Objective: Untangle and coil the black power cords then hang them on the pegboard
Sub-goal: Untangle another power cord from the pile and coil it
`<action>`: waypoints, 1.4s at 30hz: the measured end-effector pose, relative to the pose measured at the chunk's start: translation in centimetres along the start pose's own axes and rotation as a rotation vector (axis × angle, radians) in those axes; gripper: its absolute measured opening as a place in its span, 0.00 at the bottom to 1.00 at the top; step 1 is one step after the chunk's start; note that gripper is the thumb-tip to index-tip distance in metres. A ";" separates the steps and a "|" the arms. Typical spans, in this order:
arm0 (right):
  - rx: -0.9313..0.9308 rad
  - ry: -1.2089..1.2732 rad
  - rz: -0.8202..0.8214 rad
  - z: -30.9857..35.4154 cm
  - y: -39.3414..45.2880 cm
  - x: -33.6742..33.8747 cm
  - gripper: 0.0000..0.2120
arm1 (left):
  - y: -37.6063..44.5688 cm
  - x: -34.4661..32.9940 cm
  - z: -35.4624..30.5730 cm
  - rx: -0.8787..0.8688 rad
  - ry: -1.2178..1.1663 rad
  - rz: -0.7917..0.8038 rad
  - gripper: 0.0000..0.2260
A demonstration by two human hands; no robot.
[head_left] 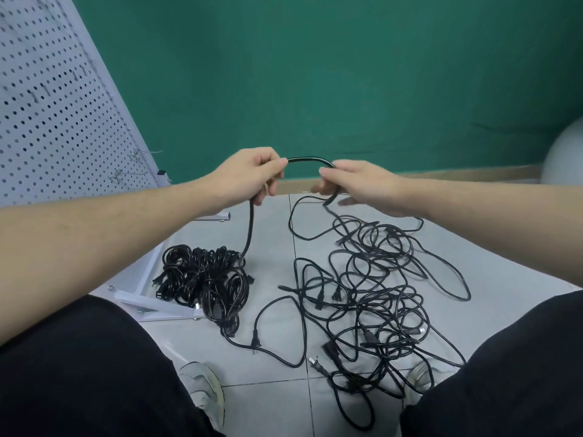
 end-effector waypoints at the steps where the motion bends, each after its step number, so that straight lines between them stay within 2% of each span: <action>1: 0.026 0.017 -0.031 0.5 0.0 0.1 0.14 | -0.2 0.4 0.1 0.028 0.000 0.009 0.10; 3: 0.081 0.003 -0.035 1.2 0.0 -0.2 0.15 | -0.6 0.7 0.2 0.096 -0.044 0.051 0.08; 7: 0.250 -0.233 0.020 3.0 -0.7 -2.0 0.14 | -1.2 -0.5 -0.5 0.148 -0.139 0.194 0.13; 10: 0.314 -0.312 0.100 3.8 -1.0 -2.8 0.14 | -0.9 -1.5 -1.1 0.076 0.010 0.201 0.17; 12: 0.314 -0.441 0.184 3.7 -1.1 -2.5 0.15 | -0.7 -1.3 -1.3 0.021 0.096 0.179 0.20; 16: 0.156 -0.649 0.408 0.6 -1.1 -1.7 0.16 | -0.7 0.7 -1.6 -0.025 -0.027 0.095 0.28; 19: 0.004 -0.547 0.432 -2.1 -1.4 0.1 0.14 | -0.7 2.3 -0.8 -0.014 0.013 0.055 0.28; 21: -0.028 -0.402 0.394 -3.4 -1.5 1.6 0.13 | -0.6 3.4 0.3 0.058 0.218 0.068 0.27; 24: -0.009 -0.279 0.289 -4.0 -1.3 2.6 0.11 | -0.7 4.3 2.6 0.240 0.541 0.182 0.25; 26: 0.037 -0.277 0.203 -3.2 -1.0 2.3 0.11 | -0.9 4.0 4.0 0.328 0.595 0.302 0.21; 28: 0.083 -0.295 0.164 -1.5 -0.8 1.4 0.12 | -1.3 2.6 4.4 0.344 0.483 0.357 0.20; 32: 0.195 -0.338 0.157 2.1 -0.9 -0.7 0.11 | -0.7 -1.1 1.9 0.283 -0.036 0.228 0.23; 34: 0.228 -0.338 0.143 3.2 -0.9 -1.2 0.10 | -0.3 -2.2 0.7 0.186 -0.030 0.230 0.21; 36: 0.201 -0.270 0.166 3.4 -1.0 -1.2 0.10 | -0.1 -2.3 0.1 0.113 0.102 0.187 0.21; 38: 0.144 -0.240 0.246 2.8 -1.0 -0.9 0.15 | 0.3 -1.5 -0.1 0.076 0.191 0.099 0.22; 40: 0.101 -0.375 0.373 1.4 -1.2 -0.6 0.19 | 0.5 -0.5 -0.3 0.034 0.081 0.013 0.24; 42: 0.028 -0.541 0.492 -0.6 -1.6 -0.6 0.18 | 0.6 0.6 -0.5 -0.016 -0.117 -0.096 0.24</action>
Point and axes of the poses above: each hand's wrist, its own y-axis towards the middle knuckle, its own x-axis out of the back of the hand, z = x × y, the point moved 2 cm from there along y, towards the middle knuckle, and after that the axes turned 15 degrees about -y, right-handed, at the moved point
